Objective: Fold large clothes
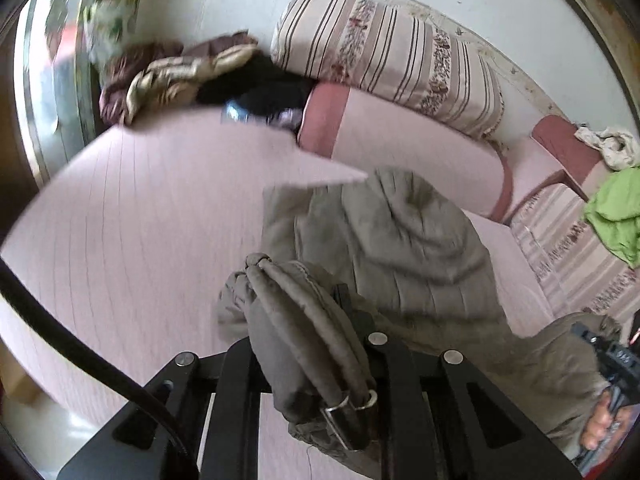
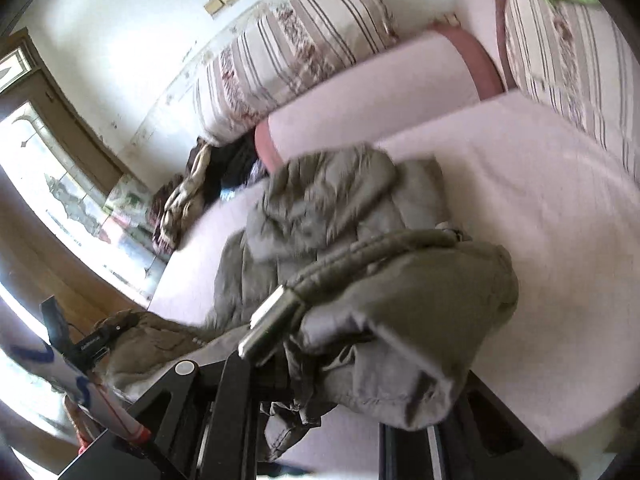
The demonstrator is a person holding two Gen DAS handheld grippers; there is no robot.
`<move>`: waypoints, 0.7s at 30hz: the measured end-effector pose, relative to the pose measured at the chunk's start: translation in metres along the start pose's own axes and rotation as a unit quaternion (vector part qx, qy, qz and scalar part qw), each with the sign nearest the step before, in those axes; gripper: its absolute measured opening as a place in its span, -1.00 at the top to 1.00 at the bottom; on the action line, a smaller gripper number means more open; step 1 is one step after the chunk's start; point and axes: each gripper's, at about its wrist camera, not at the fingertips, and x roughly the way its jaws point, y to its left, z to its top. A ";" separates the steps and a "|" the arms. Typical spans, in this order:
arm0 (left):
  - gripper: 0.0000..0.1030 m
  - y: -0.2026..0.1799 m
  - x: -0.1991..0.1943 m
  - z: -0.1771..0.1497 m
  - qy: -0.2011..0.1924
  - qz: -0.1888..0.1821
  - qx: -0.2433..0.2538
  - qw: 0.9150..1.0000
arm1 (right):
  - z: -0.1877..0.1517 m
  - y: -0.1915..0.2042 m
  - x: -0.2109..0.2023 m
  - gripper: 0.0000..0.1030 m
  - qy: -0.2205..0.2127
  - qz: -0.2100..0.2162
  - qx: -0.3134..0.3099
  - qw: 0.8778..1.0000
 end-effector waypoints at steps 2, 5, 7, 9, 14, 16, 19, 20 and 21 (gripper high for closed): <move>0.70 -0.011 0.017 0.024 -0.005 0.018 0.013 1.000 | 0.022 0.004 0.011 0.65 -0.009 -0.009 -0.004 1.000; 0.70 -0.025 0.047 0.056 -0.005 0.046 0.030 0.998 | 0.057 0.007 0.031 0.65 -0.020 -0.029 -0.010 0.999; 0.70 -0.033 0.074 0.078 0.005 0.071 0.037 0.997 | 0.081 0.007 0.052 0.64 -0.022 -0.045 -0.004 0.999; 0.70 -0.035 0.098 0.093 0.016 0.087 0.035 0.995 | 0.102 0.003 0.075 0.64 -0.018 -0.058 0.005 0.998; 0.69 -0.036 0.166 0.133 0.047 0.134 0.020 0.990 | 0.152 -0.015 0.137 0.64 -0.005 -0.104 0.022 0.994; 0.69 -0.037 0.197 0.144 0.064 0.151 0.017 0.986 | 0.170 -0.024 0.162 0.64 0.003 -0.114 0.034 0.993; 0.69 -0.042 0.232 0.148 0.078 0.173 0.023 0.982 | 0.186 -0.039 0.197 0.64 0.020 -0.127 0.048 0.991; 0.69 -0.044 0.246 0.148 0.083 0.182 0.027 0.979 | 0.188 -0.042 0.207 0.63 0.025 -0.132 0.050 0.990; 0.69 -0.046 0.260 0.148 0.088 0.191 0.031 0.977 | 0.191 -0.048 0.219 0.63 0.031 -0.137 0.055 0.989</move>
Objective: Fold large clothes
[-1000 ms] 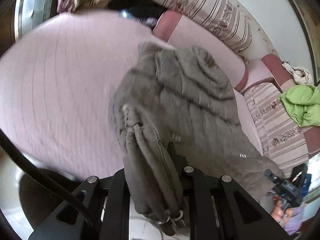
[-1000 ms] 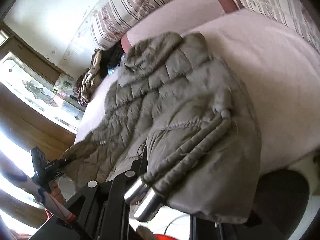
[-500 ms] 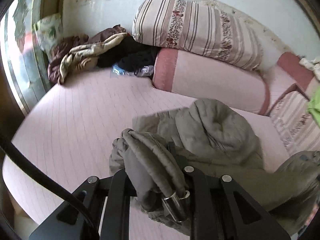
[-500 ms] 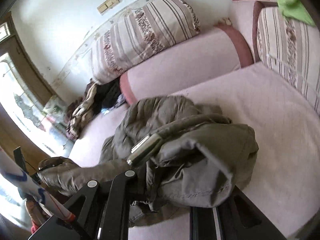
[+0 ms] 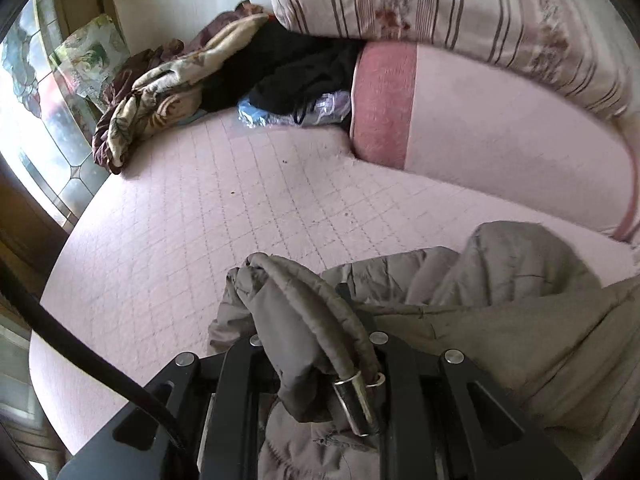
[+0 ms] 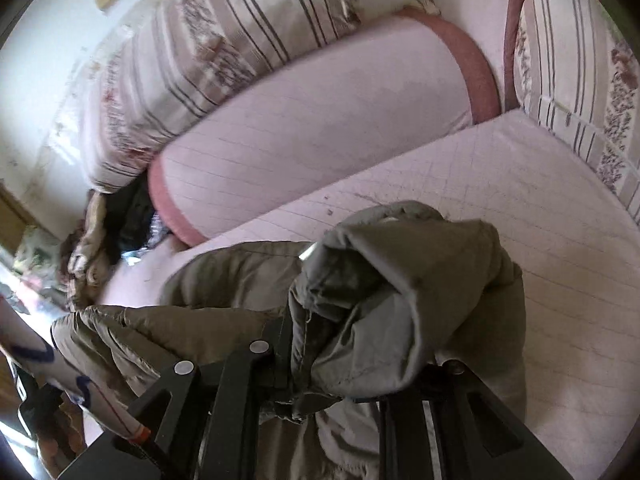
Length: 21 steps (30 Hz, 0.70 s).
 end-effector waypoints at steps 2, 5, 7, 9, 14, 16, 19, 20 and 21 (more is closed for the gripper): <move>0.67 -0.011 0.022 0.004 0.009 0.013 0.003 1.000 | 0.005 -0.003 0.022 0.61 0.008 -0.009 0.006 1.000; 0.63 -0.022 0.054 0.006 0.023 0.026 0.000 0.999 | 0.009 -0.011 0.052 0.60 0.016 -0.024 0.016 0.999; 0.61 -0.030 0.074 0.003 0.028 0.035 0.002 0.999 | 0.010 -0.016 0.069 0.60 0.019 -0.029 0.021 0.999; 0.60 -0.034 0.083 0.001 0.023 0.042 0.006 0.999 | 0.009 -0.021 0.083 0.60 0.021 -0.033 0.023 0.999; 0.58 -0.038 0.091 0.004 0.028 0.041 0.008 0.999 | 0.008 -0.024 0.098 0.54 0.023 -0.036 0.023 0.999; 0.54 -0.026 0.080 0.010 0.037 0.008 -0.007 0.999 | 0.010 -0.022 0.094 0.51 0.026 -0.038 0.029 0.999; 0.34 0.000 0.047 0.018 0.028 -0.068 -0.043 0.996 | 0.012 -0.020 0.070 0.01 0.007 -0.005 0.048 0.999; 0.26 0.008 0.036 0.020 0.025 -0.091 -0.052 0.994 | 0.013 -0.020 0.058 -0.13 -0.003 0.010 0.052 0.999; 0.23 0.016 0.025 0.023 0.021 -0.114 -0.062 0.991 | 0.015 -0.020 0.045 -0.17 -0.014 0.022 0.055 0.998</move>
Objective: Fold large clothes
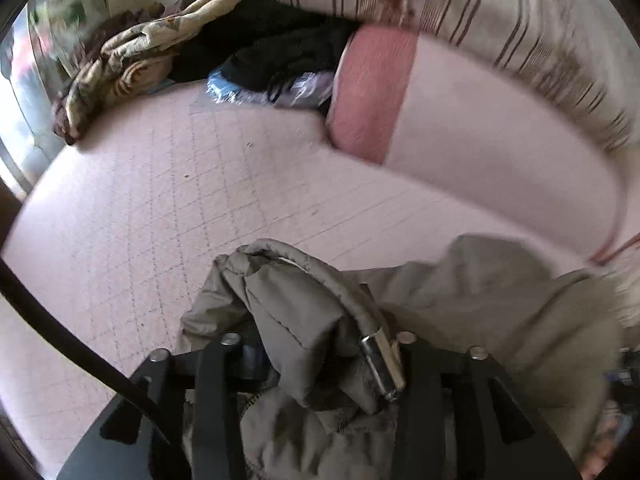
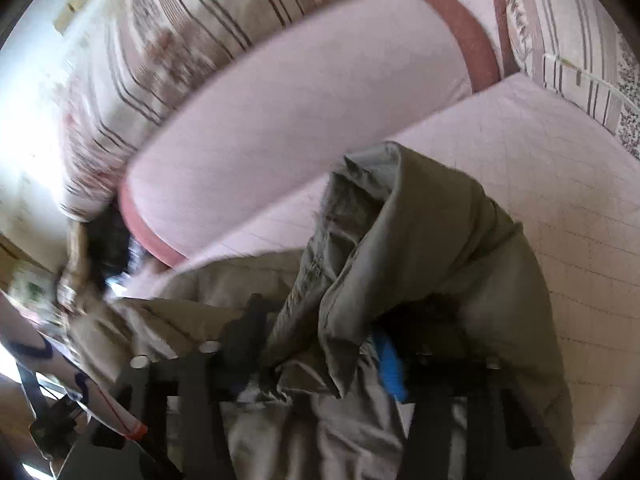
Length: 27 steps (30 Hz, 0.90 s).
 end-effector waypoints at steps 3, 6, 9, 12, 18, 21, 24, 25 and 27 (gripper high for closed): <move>-0.10 0.013 -0.039 0.006 -0.019 -0.068 -0.029 0.997 | 0.004 0.003 -0.028 -0.34 -0.013 0.023 -0.009 1.000; -0.33 0.012 -0.073 0.006 -0.057 -0.089 -0.032 0.994 | 0.001 0.010 -0.056 -0.69 -0.053 0.013 -0.031 0.998; -0.34 -0.013 -0.091 -0.003 -0.074 -0.078 0.005 0.994 | -0.008 0.025 -0.074 -0.70 -0.079 -0.005 -0.081 0.994; -0.34 -0.052 -0.089 -0.026 -0.081 -0.051 0.074 0.993 | -0.025 0.042 -0.074 -0.70 -0.080 -0.021 -0.130 0.988; -0.34 -0.111 -0.039 -0.076 -0.046 -0.017 0.154 0.987 | -0.054 0.050 -0.036 -0.70 -0.048 -0.056 -0.183 0.980; -0.34 -0.129 -0.008 -0.089 -0.057 0.042 0.189 0.979 | -0.064 0.051 -0.006 -0.70 -0.040 -0.101 -0.230 0.967; -0.35 -0.133 0.023 -0.092 -0.048 0.071 0.205 0.975 | -0.068 0.048 0.020 -0.70 -0.032 -0.134 -0.261 0.955; -0.38 -0.132 0.032 -0.090 -0.047 0.071 0.200 0.976 | -0.066 0.044 0.027 -0.70 -0.030 -0.135 -0.258 0.956; -0.41 -0.129 0.039 -0.087 -0.050 0.067 0.192 0.978 | -0.060 0.037 0.034 -0.72 -0.029 -0.133 -0.241 0.961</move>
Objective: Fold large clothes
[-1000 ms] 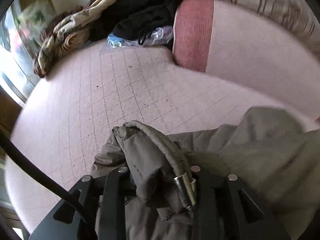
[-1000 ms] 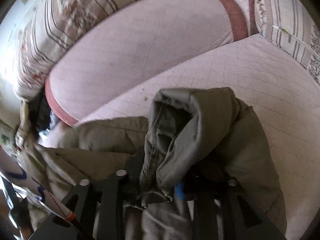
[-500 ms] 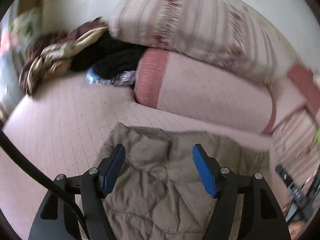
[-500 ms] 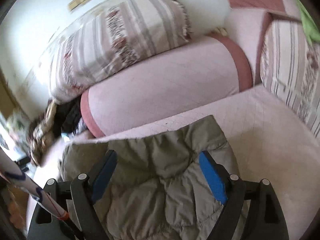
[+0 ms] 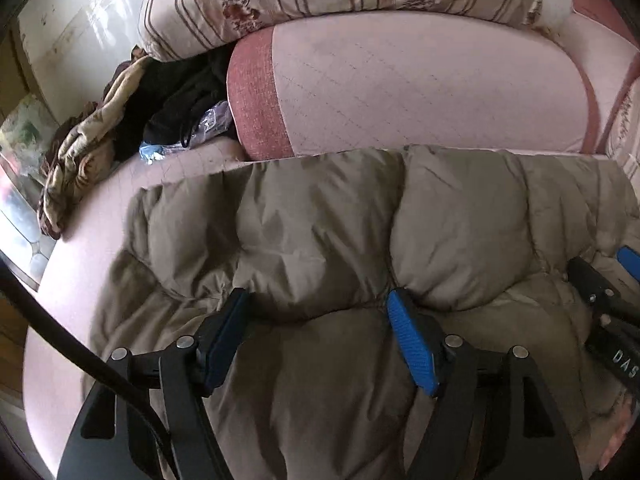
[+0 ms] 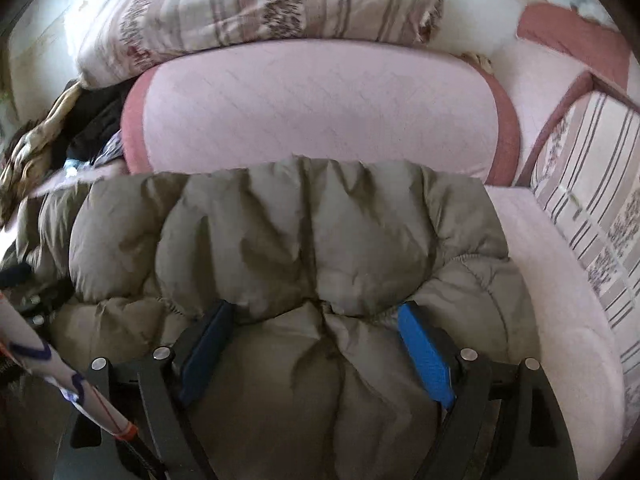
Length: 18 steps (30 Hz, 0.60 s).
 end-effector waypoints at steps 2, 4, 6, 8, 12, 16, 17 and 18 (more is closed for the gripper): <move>-0.44 -0.001 0.007 0.003 -0.004 0.001 -0.004 1.000 | 0.004 -0.005 0.011 -0.75 0.003 -0.001 0.015 1.000; -0.45 -0.002 0.014 0.007 -0.007 0.004 -0.004 1.000 | 0.006 -0.009 0.022 -0.79 0.006 -0.002 0.022 1.000; -0.46 -0.003 0.020 0.010 -0.010 0.005 -0.003 1.000 | 0.009 -0.010 0.030 -0.82 0.010 -0.002 0.028 1.000; -0.49 -0.004 0.026 0.013 -0.012 0.004 -0.003 1.000 | 0.011 -0.013 0.039 -0.85 0.016 0.003 0.039 0.999; -0.58 -0.004 0.034 0.015 -0.018 0.005 -0.010 1.000 | 0.012 -0.015 0.048 -0.87 0.023 0.011 0.052 0.998; -0.61 -0.005 0.039 0.014 -0.025 0.006 -0.013 1.000 | 0.010 -0.018 0.055 -0.90 0.025 0.016 0.059 0.998; -0.61 -0.005 0.039 0.014 -0.027 0.007 -0.013 1.000 | 0.009 -0.018 0.057 -0.90 0.025 0.018 0.061 0.998; -0.61 -0.006 0.040 0.013 -0.029 0.008 -0.012 0.999 | 0.009 -0.018 0.058 -0.90 0.026 0.019 0.062 0.998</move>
